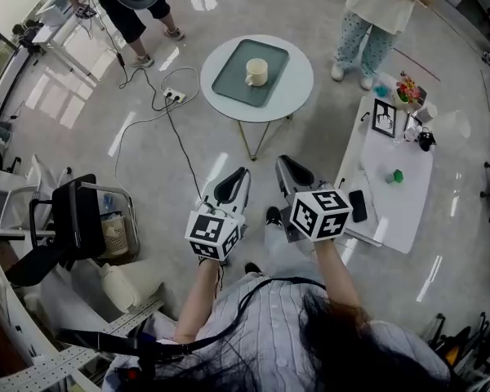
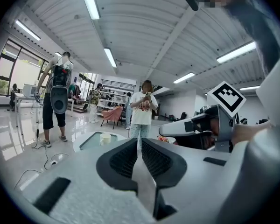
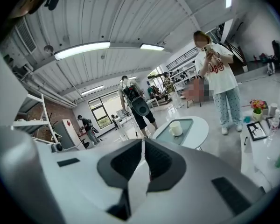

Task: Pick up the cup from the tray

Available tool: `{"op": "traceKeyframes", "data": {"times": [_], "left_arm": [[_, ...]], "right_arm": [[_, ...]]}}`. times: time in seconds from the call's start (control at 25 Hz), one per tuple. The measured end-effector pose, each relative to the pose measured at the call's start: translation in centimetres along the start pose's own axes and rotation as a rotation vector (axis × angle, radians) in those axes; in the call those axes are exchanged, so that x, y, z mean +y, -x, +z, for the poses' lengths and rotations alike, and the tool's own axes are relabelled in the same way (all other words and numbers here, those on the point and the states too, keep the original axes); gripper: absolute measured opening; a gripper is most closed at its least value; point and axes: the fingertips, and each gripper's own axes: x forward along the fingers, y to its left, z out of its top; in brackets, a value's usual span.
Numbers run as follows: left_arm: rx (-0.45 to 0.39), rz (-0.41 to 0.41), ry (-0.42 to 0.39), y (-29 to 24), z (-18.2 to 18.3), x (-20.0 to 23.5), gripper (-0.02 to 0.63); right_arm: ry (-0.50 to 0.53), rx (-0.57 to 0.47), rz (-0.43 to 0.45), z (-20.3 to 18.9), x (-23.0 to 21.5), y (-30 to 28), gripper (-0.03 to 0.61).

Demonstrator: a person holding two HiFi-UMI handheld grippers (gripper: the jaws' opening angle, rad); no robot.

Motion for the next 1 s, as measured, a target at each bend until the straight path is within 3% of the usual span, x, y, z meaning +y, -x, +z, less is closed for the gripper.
{"op": "traceKeyframes", "data": {"times": [0.2,0.56,1.0], "left_arm": [[0.035,0.005,-0.046,-4.2,0.8,1.9,0.017],[0.042,0.083,-0.017,-9.7,2.5,5.7,0.017],[0.066,0.035,-0.041,-14.7,3.4,9.2,0.017]], "right_arm": [[-0.008,0.027,0.015,2.2,-3.5,-3.5,0.034],[-0.013,0.074,0.052,3.9,-7.1,-8.9,0.034],[-0.021,0.094,0.041,4.7,-8.5,-13.0,0.034]]}}
